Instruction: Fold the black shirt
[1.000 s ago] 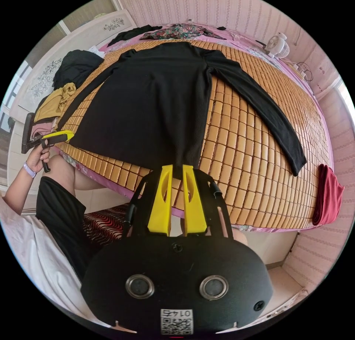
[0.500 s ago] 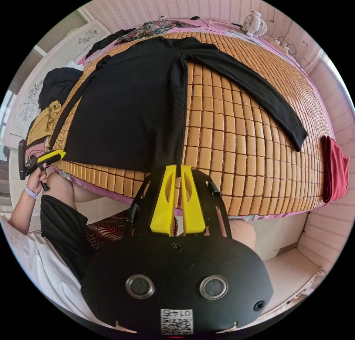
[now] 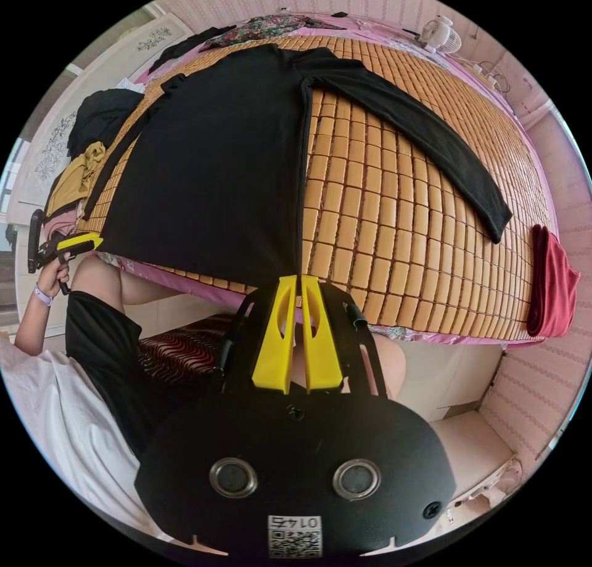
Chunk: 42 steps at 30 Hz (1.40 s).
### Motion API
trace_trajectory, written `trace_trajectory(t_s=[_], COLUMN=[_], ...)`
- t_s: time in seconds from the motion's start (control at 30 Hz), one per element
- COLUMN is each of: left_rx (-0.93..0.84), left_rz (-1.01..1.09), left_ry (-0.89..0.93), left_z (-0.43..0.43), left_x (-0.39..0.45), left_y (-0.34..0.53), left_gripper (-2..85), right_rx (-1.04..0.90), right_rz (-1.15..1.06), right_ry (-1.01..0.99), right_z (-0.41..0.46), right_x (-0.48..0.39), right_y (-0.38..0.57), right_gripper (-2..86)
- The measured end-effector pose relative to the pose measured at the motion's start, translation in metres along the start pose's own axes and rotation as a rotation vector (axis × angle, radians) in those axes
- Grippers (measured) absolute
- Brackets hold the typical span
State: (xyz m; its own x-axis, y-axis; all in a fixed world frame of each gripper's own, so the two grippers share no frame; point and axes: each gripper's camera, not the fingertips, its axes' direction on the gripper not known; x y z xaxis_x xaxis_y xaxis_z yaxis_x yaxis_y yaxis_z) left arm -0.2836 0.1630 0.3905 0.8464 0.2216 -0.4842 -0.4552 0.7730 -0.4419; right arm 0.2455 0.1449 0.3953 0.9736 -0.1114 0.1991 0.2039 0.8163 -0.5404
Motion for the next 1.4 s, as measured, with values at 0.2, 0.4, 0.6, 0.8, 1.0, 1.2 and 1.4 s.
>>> trace_trajectory(t_s=[0.2, 0.4, 0.6, 0.8, 1.0, 1.2, 1.4], left_rx=[0.072, 0.336, 0.497, 0.463, 0.374, 0.316, 0.372], left_rz=[-0.09, -0.358, -0.609, -0.604, -0.571, -0.511, -0.519], left_ry=[0.072, -0.076, -0.175, -0.142, -0.162, -0.242, -0.137], left_z=[-0.03, -0.078, -0.08, -0.06, -0.043, -0.034, -0.032], left_x=[-0.032, -0.092, -0.149, -0.172, -0.183, -0.176, -0.188], left_y=[0.031, 0.083, 0.111, 0.107, 0.101, 0.098, 0.112], left_gripper=[2.0, 4.6, 8.3, 9.2, 8.4, 5.9, 2.7], right_rx=[-0.004, 0.11, 0.188, 0.237, 0.343, 0.193, 0.128], right_rz=[-0.014, -0.07, -0.363, -0.72, -0.999, -1.181, -1.281], right_ry=[0.036, 0.076, 0.055, -0.052, -0.135, -0.053, 0.08], right_z=[-0.009, -0.038, -0.045, -0.034, -0.018, 0.037, 0.063], right_x=[0.0, -0.019, -0.114, -0.26, -0.419, -0.537, -0.563], right_y=[-0.003, -0.021, -0.083, -0.16, -0.221, -0.241, -0.235], right_gripper=[4.3, 5.8, 6.9, 7.6, 8.1, 5.9, 1.1])
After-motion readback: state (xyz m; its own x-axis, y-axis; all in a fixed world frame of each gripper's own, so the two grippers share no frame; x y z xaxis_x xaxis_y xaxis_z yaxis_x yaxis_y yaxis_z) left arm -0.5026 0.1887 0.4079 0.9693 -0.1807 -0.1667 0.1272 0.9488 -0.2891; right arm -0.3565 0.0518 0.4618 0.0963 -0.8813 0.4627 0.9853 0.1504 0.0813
